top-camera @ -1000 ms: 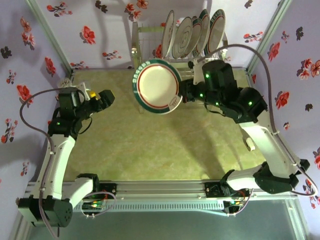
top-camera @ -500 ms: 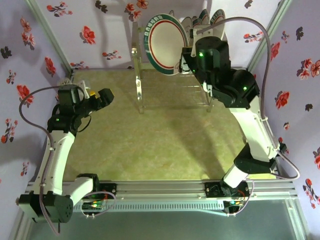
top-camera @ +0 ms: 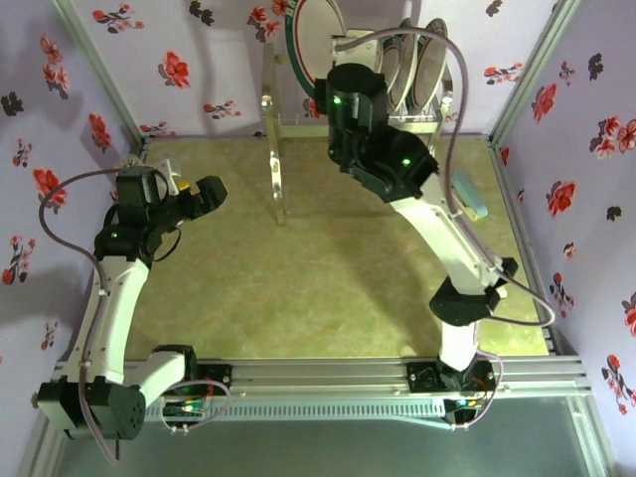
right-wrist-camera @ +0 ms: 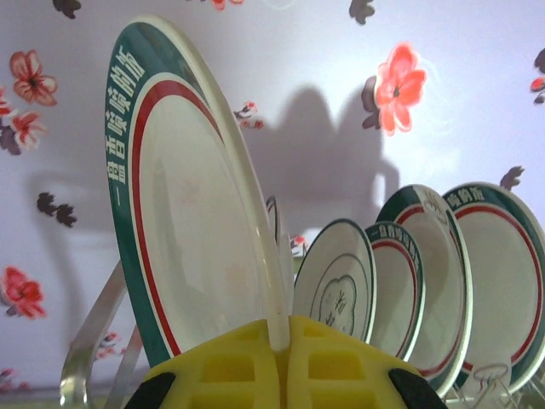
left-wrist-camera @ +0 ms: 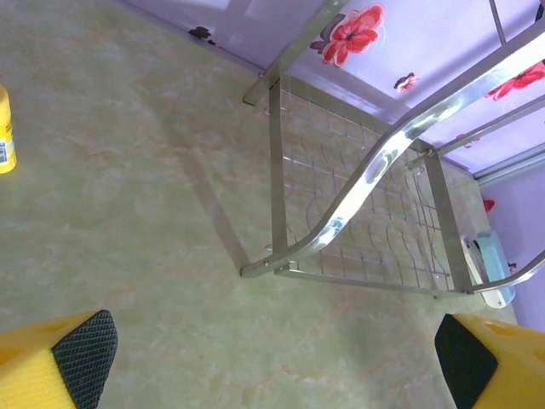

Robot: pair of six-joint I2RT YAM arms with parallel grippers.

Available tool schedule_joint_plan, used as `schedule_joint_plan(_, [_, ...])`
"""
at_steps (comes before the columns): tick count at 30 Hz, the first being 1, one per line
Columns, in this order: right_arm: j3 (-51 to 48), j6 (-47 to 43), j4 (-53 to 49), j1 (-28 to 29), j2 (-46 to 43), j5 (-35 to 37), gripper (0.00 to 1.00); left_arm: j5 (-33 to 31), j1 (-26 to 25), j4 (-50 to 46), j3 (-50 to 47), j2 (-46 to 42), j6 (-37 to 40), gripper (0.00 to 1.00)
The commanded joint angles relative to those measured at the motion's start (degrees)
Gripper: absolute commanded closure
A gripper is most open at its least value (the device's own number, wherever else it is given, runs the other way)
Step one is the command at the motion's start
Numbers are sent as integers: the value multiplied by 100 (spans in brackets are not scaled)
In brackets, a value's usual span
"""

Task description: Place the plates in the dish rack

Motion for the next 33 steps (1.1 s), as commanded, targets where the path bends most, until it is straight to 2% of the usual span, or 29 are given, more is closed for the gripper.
schedule_joint_plan(1, [282,-771,1248,76,321,878,100,89,48,-80,72,-7,209,0])
schedule_joint_plan(10, [610,-1469,2135,84,1210,1745,100,169,63,-81,20,-35,271,0])
schedule_joint_plan(17, [1245,-2377,2834,121,1894,2317,100,222,57,-2,-108,-42,277,0])
schedule_joint_plan(33, [1275,-2411,3337,107,2422,2486,100,313,52,42,-271,-166,315,0])
